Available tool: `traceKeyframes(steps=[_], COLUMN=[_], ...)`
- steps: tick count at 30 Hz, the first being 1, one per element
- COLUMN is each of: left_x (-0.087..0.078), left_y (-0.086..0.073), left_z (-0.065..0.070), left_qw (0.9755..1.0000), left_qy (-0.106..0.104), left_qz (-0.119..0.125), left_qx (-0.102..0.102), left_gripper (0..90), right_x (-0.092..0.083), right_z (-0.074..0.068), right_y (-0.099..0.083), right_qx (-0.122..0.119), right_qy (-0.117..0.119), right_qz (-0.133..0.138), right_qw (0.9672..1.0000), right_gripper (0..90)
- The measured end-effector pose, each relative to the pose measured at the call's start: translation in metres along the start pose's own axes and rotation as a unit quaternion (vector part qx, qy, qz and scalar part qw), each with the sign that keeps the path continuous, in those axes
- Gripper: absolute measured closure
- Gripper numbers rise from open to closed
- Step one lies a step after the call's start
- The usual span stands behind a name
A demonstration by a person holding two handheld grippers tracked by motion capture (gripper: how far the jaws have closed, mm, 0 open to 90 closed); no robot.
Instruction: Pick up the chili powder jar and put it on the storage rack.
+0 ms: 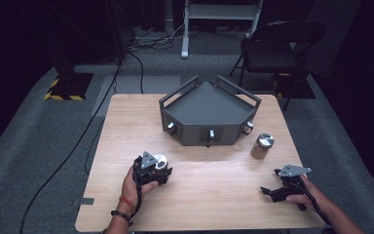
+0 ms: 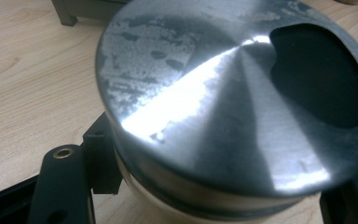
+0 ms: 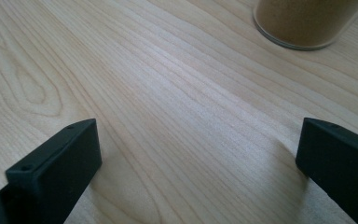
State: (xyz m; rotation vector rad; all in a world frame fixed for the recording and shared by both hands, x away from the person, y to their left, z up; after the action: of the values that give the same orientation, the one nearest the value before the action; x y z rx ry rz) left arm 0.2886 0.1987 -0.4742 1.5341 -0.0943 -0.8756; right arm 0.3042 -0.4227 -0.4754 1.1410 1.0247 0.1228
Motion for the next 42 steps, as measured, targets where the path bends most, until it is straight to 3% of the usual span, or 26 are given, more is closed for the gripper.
traceKeyframes(steps=[8,11,18,24,30,33,42], left_x=[-0.002,-0.008,-0.022,-0.032,-0.031,-0.029,-0.017], left_y=[0.003,0.005,0.014,0.024,0.033,0.042,0.057], left_z=[0.0,-0.003,-0.004,-0.007,-0.005,-0.002,0.006], left_qw=[1.0,1.0,0.9994,0.9992,0.9992,0.9991,0.9987], left_qy=[0.005,0.004,0.023,0.021,0.019,0.01,0.012], left_qz=[-0.002,0.005,0.027,0.033,0.034,0.03,0.04], left_qx=[0.001,-0.002,-0.001,0.003,0.009,0.026,0.028], left_gripper=[31.4,31.5,31.5,31.5,31.5,31.5,31.5], right_x=[0.0,0.0,0.0,0.001,0.001,0.001,0.002], right_z=[0.0,0.0,0.0,-0.001,0.0,0.0,0.0], right_y=[0.0,0.0,0.0,0.001,0.001,0.001,0.001], right_qx=[0.0,0.0,0.0,0.0,0.0,0.0,0.0], right_qy=[0.0,-0.001,0.0,-0.001,-0.001,-0.001,0.0], right_qz=[0.0,0.0,0.0,-0.001,-0.001,-0.001,0.0], right_qw=[1.0,1.0,1.0,1.0,1.0,1.0,1.0], right_gripper=[0.0,0.0,0.0,0.0,0.0,0.0,0.0])
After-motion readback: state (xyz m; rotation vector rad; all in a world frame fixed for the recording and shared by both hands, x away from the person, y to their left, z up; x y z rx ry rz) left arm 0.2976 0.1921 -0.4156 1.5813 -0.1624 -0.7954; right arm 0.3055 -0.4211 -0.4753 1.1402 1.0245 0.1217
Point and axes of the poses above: each handheld gripper's, and its own axes: x roughly forward along the jaws, y roughly out of its top, z roughly to its right, the point moved 3 cm from there along x, roughly forward along the jaws, and after that the axes turned 7 degrees about z, right-handed, at the moved point
